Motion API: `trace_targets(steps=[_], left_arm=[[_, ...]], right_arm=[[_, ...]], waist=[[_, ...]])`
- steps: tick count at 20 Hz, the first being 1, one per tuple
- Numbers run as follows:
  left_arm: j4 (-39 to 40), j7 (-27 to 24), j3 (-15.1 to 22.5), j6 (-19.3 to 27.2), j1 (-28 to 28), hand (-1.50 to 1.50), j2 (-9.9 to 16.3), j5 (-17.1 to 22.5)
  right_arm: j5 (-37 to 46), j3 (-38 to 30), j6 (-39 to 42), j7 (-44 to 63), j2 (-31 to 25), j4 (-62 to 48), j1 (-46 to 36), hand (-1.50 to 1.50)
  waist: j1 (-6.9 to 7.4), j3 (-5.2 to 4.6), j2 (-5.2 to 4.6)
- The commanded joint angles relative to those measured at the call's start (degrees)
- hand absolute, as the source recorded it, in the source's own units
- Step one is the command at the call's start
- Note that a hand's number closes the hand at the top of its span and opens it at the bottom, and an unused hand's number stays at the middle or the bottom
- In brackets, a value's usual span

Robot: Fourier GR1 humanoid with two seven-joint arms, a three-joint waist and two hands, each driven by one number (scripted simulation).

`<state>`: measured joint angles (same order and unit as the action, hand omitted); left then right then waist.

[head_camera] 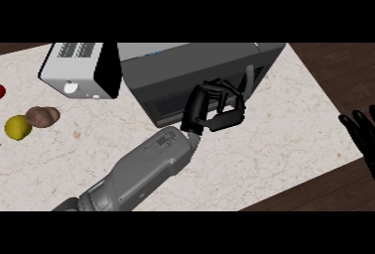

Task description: Pick up the milk, place it into the microwave and close the microwave

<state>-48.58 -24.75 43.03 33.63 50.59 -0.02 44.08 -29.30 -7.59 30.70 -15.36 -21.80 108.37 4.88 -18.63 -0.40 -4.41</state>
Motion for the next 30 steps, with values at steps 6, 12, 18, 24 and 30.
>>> trace_targets(steps=[6, 12, 18, 24, 30], left_arm=[[4.31, -3.72, -2.26, -0.99, 3.95, 1.5, 0.02, 4.1], [5.72, -6.38, -1.97, -1.27, 4.06, 1.5, 0.02, 5.49], [6.73, -9.08, -1.19, -2.01, 3.18, 1.5, 0.02, 7.18], [7.11, -9.93, -0.75, -1.71, 4.39, 1.5, 0.02, 8.76], [7.75, -11.87, -0.13, -1.81, 4.35, 1.5, 0.02, 9.9]], right_arm=[[-3.0, -0.49, -0.08, 2.55, -1.79, 1.77, -1.84, -1.5], [-5.13, -1.29, 0.1, 3.83, -3.05, 2.02, -2.28, -1.5], [-6.76, -1.62, -0.31, 4.84, -3.41, 2.7, -2.21, -1.5], [-8.47, -2.34, -0.72, 6.16, -4.75, 3.41, -3.9, -1.5], [-10.01, -3.08, -1.09, 7.29, -5.68, 3.39, -4.23, -1.5]], waist=[[-0.99, 0.08, -0.61], [-1.48, 0.15, -0.97], [-1.81, 0.16, -1.0], [-2.07, 0.16, -0.97], [-2.22, 0.23, -1.09]])
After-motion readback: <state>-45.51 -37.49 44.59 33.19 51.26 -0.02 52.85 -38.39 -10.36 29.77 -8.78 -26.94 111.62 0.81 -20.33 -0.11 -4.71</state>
